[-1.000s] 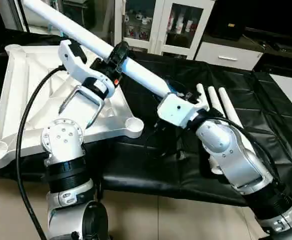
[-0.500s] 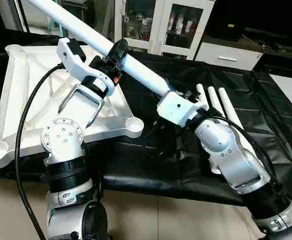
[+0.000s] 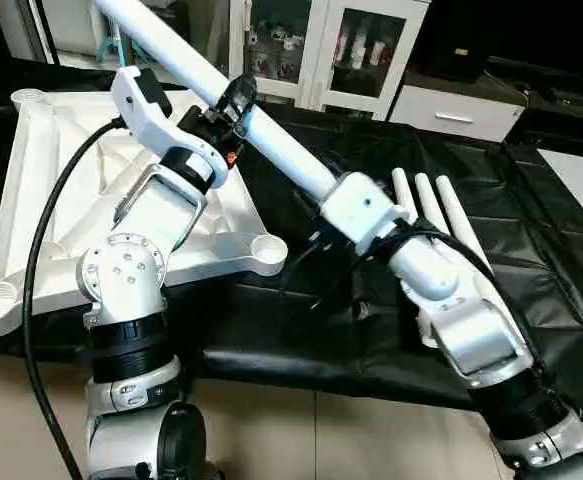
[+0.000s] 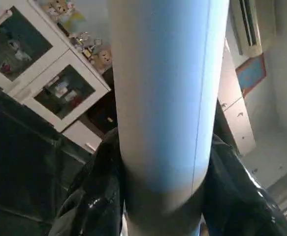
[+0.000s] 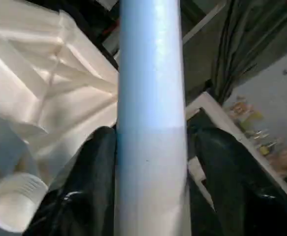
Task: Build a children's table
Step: Pick table leg
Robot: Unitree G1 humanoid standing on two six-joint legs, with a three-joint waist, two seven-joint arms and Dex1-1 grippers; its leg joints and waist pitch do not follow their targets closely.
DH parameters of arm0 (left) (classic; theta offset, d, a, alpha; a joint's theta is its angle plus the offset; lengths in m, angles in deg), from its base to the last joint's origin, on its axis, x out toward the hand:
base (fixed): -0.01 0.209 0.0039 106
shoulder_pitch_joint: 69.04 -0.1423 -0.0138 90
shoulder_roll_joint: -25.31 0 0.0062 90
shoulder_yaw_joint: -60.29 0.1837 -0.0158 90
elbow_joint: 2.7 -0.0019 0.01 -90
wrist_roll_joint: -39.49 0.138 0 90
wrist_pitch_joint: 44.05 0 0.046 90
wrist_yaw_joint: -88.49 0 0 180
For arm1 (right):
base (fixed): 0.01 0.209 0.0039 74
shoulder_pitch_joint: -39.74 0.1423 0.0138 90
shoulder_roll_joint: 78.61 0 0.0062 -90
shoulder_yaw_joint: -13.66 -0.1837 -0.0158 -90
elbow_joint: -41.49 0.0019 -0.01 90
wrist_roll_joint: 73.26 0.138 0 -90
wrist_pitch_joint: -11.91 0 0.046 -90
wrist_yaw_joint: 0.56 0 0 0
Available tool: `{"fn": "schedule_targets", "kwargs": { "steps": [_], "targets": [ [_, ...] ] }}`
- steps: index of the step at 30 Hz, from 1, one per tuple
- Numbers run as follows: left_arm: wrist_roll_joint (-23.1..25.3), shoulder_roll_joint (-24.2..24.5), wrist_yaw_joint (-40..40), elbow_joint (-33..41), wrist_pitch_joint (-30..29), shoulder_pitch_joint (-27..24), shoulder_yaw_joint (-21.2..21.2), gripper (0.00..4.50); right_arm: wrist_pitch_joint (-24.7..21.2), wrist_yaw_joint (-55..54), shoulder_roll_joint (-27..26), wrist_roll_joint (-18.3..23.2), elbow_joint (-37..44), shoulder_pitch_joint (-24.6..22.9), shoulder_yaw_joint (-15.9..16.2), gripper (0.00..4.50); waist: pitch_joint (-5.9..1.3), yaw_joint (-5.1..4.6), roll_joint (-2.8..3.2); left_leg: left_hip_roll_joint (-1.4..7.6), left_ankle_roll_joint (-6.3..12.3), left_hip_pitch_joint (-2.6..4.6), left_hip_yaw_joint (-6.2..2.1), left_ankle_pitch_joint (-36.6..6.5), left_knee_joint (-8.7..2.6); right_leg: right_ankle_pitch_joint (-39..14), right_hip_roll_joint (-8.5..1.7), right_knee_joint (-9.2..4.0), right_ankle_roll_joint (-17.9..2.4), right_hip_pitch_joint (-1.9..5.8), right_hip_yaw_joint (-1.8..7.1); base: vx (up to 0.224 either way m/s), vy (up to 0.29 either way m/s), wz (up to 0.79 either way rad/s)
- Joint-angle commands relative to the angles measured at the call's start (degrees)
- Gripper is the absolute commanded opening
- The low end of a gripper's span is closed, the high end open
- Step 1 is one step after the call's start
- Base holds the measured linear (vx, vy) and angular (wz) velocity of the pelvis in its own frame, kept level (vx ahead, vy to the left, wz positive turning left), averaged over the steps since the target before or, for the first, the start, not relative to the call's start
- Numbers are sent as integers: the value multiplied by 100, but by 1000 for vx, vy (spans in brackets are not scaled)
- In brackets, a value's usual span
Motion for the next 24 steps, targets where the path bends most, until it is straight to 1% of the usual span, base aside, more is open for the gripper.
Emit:
{"fn": "schedule_targets", "kwargs": {
  "steps": [1, 2, 3, 4, 5, 6, 7, 8, 9, 10, 11, 12, 13, 14, 15, 16, 17, 18, 19, 20, 21, 23, 24],
  "targets": [
    [166, 65, 25, 91, 36, 74, 166, 175, -175, 225, -30, 539, 248, -64, -453, 314, -406, -48, 140, 156, -397, 215, -55, -1147, -436, 406, -133, -300, -669, 188, 80, 0, 0, 0],
    [216, 104, 21, 93, 40, 78, 215, 175, -353, 418, -88, 929, 350, -100, -638, 322, -406, -46, 143, 160, -409, 210, -65, -1121, -440, 404, -134, -299, -673, 193, 74, 0, 0, 0],
    [264, 142, 5, 101, 32, 81, 259, 175, -590, 619, -119, 1356, 468, -122, -848, 322, -410, -47, 140, 158, -378, 218, -61, -1113, -435, 428, -133, -294, -676, 192, 76, 0, 0, 0],
    [268, 146, 5, 100, 32, 82, 262, 175, -611, 637, -121, 1397, 477, -121, -870, 335, -412, -41, 149, 168, -355, 219, -71, -1073, -435, 469, -135, -287, -691, 190, 74, 0, 0, 0],
    [293, 172, 13, 86, 32, 96, 289, 174, -821, 792, -136, 1789, 557, -113, -1078, 345, -409, -38, 148, 163, -360, 222, -64, -1051, -430, 478, -129, -294, -693, 181, 73, 0, 0, 0],
    [299, 182, 23, 75, 37, 105, 298, 174, -944, 870, -142, 2023, 601, -104, -1200, 356, -408, -36, 138, 156, -347, 222, -57, -1052, -430, 471, -131, -293, -721, 188, 74, 0, 0, 0],
    [342, 222, 75, 41, 54, 127, 328, 173, -1328, 1048, -130, 2706, 704, -43, -1571, 365, -410, -28, 125, 162, -349, 216, -58, -1028, -432, 447, -136, -298, -739, 189, 71, 0, 0, 0],
    [361, 236, 92, 32, 57, 132, 338, 173, -1439, 1095, -122, 2898, 731, -22, -1678, 376, -415, -15, 140, 166, -318, 231, -64, -1082, -429, 391, -144, -290, -764, 187, 71, 0, 0, 0],
    [390, 267, 106, 24, 44, 147, 361, 173, -1637, 1159, -83, 3179, 727, 38, -1862, 376, -408, -19, 136, 163, -317, 223, -60, -1082, -436, 358, -139, -304, -762, 182, 69, 0, 0, 0],
    [395, 273, 109, 22, 42, 150, 366, 173, -1673, 1171, -76, 3231, 726, 49, -1896, 385, -409, -9, 113, 162, -320, 218, -61, -1093, -436, 257, -151, -303, -764, 191, 69, 0, 0, 0],
    [415, 289, 118, 11, 40, 161, 380, 173, -1786, 1211, -55, 3374, 716, 86, -2000, 393, -406, -8, 119, 162, -343, 210, -57, -1075, -440, 208, -155, -315, -758, 186, 70, 0, 0, 0],
    [451, 329, 155, -1, 23, 191, 422, 173, -2122, 1316, 74, 3716, 608, 216, -2309, 401, -398, -21, 78, 159, -364, 210, -47, -1074, -445, 103, -146, -326, -745, 183, 70, 0, 0, 0],
    [468, 346, 171, -7, 14, 208, 446, 173, -2326, 1403, 176, 3882, 527, 288, -2460, 409, -407, -16, 91, 156, -363, 217, -55, -1075, -441, 64, -148, -316, -745, 188, 68, 0, 0, 0],
    [475, 353, 177, -9, 10, 215, 455, 173, -2409, 1438, 218, 3950, 493, 318, -2522, 419, -397, -15, 82, 157, -386, 215, -50, -1087, -443, -42, -149, -333, -720, 179, 71, 0, 0, 0],
    [482, 380, 206, -7, -15, 235, 490, 173, -2704, 1621, 416, 4123, 385, 390, -2664, 429, -393, -3, 82, 157, -403, 223, -42, -1107, -442, -128, -151, -343, -696, 171, 74, 0, 0, 0],
    [496, 409, 236, -7, -50, 262, 538, 173, -3183, 1979, 718, 4380, 245, 424, -2764, 439, -401, 17, 45, 155, -391, 223, -50, -1059, -429, -152, -146, -338, -670, 200, 67, 0, 0, 0],
    [517, 426, 261, -14, -71, 289, 580, 173, -3470, 2243, 973, 4548, 144, 420, -2795, 439, -395, 36, 60, 162, -392, 224, -37, -1025, -432, -142, -162, -353, -655, 181, 77, 0, 0, 0],
    [532, 438, 285, -11, -98, 313, 622, 173, -3778, 2388, 1149, 4808, -16, 460, -2916, 449, -400, 40, 26, 155, -365, 212, -37, -949, -425, -136, -164, -351, -665, 200, 70, 0, 0, 0],
    [541, 444, 295, -10, -105, 320, 640, 173, -3838, 2419, 1182, 4884, -67, 478, -2959, 449, -402, 41, 24, 158, -361, 198, -43, -898, -423, -122, -176, -354, -669, 201, 69, 0, 0, 0],
    [555, 454, 311, -9, -116, 332, 669, 173, -3932, 2466, 1235, 5003, -146, 506, -3026, 450, -402, 33, -7, 151, -351, 183, -31, -858, -418, -127, -178, -363, -682, 200, 70, 0, 0, 0],
    [555, 454, 311, -9, -116, 332, 669, 173, -3932, 2466, 1235, 5003, -146, 506, -3026, 450, -411, 39, -9, 152, -340, 171, -30, -778, -411, -145, -198, -359, -732, 206, 66, 0, 0, 0],
    [579, 472, 349, 10, -145, 354, 737, 173, -4154, 2464, 1300, 5283, -301, 611, -3219, 450, -412, 40, -16, 155, -315, 170, -26, -721, -405, -180, -204, -360, -800, 200, 64, 0, 0, 0],
    [579, 474, 352, 10, -146, 356, 741, 173, -4170, 2465, 1305, 5297, -307, 619, -3229, 450, -419, 35, -23, 156, -297, 173, -26, -697, -400, -208, -199, -350, -847, 201, 60, 0, 0, 0]
  ]
}}
